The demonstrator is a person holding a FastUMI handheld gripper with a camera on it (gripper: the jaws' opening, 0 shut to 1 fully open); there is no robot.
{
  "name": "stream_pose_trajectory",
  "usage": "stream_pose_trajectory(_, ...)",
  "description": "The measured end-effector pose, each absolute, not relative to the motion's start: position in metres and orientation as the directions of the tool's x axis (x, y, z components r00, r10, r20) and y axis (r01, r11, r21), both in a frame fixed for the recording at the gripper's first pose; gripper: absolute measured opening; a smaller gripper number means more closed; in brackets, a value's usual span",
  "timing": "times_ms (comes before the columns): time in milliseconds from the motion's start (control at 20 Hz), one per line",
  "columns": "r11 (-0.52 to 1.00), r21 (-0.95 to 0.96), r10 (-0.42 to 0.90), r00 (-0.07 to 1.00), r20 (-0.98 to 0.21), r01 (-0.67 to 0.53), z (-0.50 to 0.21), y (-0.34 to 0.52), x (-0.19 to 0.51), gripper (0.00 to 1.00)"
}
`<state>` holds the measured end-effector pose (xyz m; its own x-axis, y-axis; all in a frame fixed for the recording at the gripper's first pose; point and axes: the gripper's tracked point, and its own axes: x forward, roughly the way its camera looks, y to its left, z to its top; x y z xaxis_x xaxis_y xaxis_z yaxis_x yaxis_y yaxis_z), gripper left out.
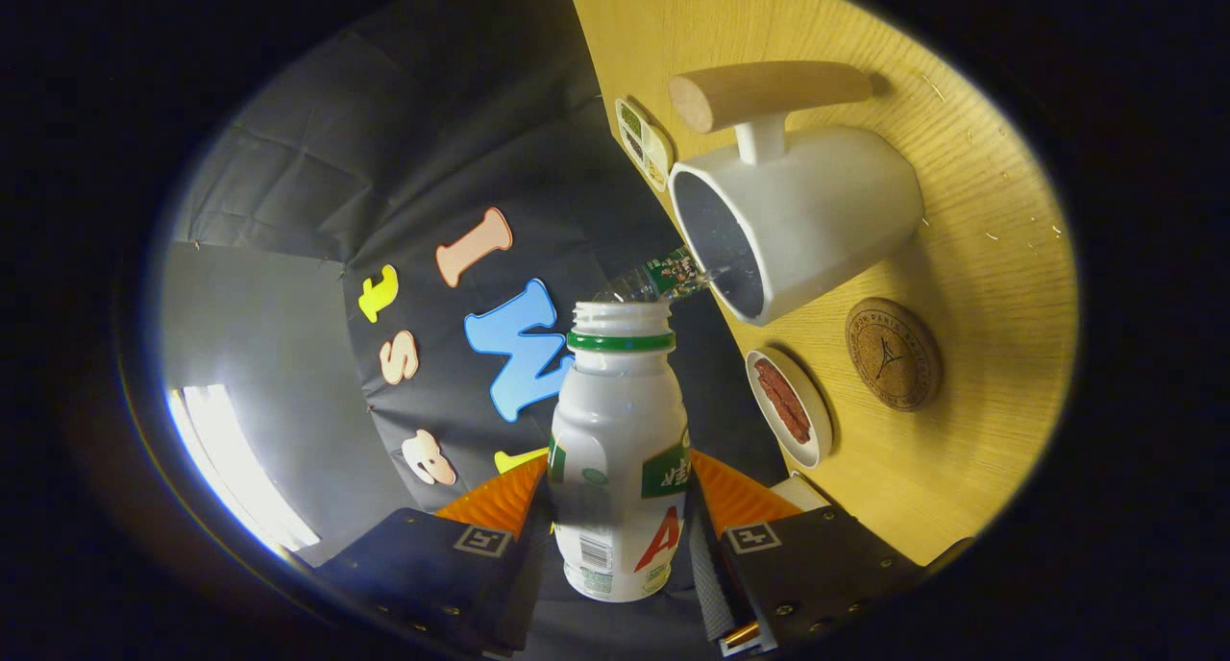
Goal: Take the bottle from table, then pour the juice into the cup, finally place the bottle on the coaster
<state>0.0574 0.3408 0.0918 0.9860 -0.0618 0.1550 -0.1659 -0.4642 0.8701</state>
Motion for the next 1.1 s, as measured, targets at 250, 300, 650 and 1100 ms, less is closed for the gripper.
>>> stream_pose_trajectory(250,-0.499,0.848,-0.068,0.983,0.168,-0.180,0.096,0.338,0.058,0.66)
stream_pose_trajectory(300,-0.507,0.842,-0.070,0.982,0.174,-0.185,0.098,0.338,0.057,0.66)
stream_pose_trajectory(650,-0.526,0.830,-0.070,0.982,0.174,-0.185,0.097,0.334,0.062,0.66)
stream_pose_trajectory(1100,-0.549,0.813,-0.089,0.981,0.175,-0.195,0.094,0.326,0.065,0.66)
